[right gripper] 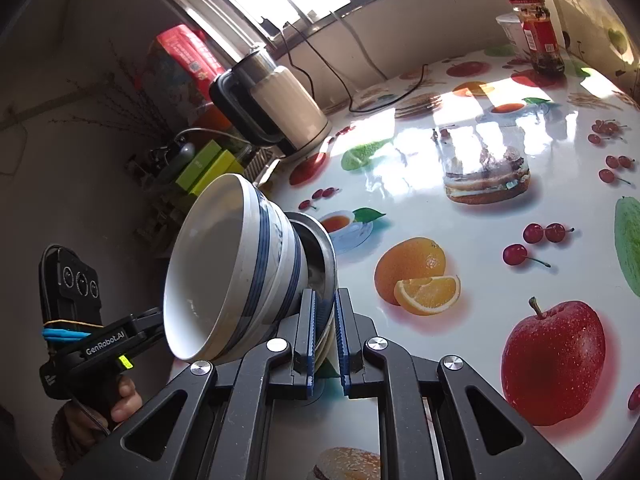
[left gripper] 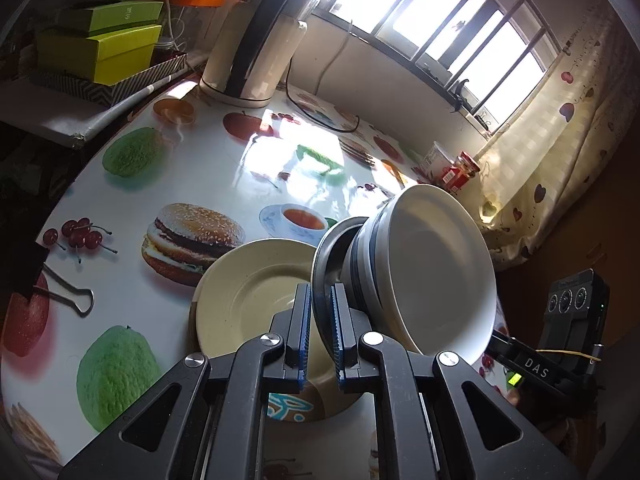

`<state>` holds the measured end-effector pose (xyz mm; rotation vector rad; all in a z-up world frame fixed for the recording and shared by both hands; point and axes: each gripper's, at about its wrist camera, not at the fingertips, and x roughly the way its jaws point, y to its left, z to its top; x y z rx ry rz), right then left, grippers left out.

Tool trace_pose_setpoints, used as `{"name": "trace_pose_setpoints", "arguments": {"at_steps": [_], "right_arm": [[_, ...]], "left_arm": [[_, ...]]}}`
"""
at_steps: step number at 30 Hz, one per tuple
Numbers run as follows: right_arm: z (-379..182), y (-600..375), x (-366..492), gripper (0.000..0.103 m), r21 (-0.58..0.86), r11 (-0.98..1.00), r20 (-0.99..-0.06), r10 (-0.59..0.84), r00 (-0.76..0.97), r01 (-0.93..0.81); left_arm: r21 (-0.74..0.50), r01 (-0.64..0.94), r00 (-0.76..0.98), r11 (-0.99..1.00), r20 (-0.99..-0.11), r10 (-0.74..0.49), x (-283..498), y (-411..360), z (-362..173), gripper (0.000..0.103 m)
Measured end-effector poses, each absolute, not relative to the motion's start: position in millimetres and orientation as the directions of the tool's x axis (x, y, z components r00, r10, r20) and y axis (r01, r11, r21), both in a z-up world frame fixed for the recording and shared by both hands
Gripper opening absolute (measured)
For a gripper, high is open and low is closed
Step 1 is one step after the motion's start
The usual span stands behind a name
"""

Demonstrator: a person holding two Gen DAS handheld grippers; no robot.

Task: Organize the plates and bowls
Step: 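Lower the stack onto the beige plate with both grippers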

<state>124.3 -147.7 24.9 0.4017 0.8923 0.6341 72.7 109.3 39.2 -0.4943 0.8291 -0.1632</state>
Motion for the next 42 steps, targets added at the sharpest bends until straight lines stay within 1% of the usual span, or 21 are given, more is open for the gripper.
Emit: {"name": "trace_pose_setpoints", "arguments": {"at_steps": [8, 23, 42], "right_arm": [[18.6, -127.2, 131.8, 0.011, 0.572, 0.734, -0.601, 0.679, 0.422, -0.366], [9.8, -100.9, 138.0, 0.011, 0.561, 0.733, -0.632, 0.680, 0.373, -0.385], [11.2, -91.6, 142.1, 0.012, 0.537, 0.742, -0.639, 0.669, 0.380, -0.402]], "left_arm": [[-0.475, -0.108, 0.674, 0.874, -0.681, -0.287, 66.1, 124.7, 31.4, 0.009], [-0.493, -0.169, 0.664, 0.853, -0.697, -0.271, 60.0, 145.5, 17.0, 0.009], [-0.500, -0.169, 0.662, 0.849, -0.696, -0.277, 61.2, 152.5, 12.5, 0.009]]}}
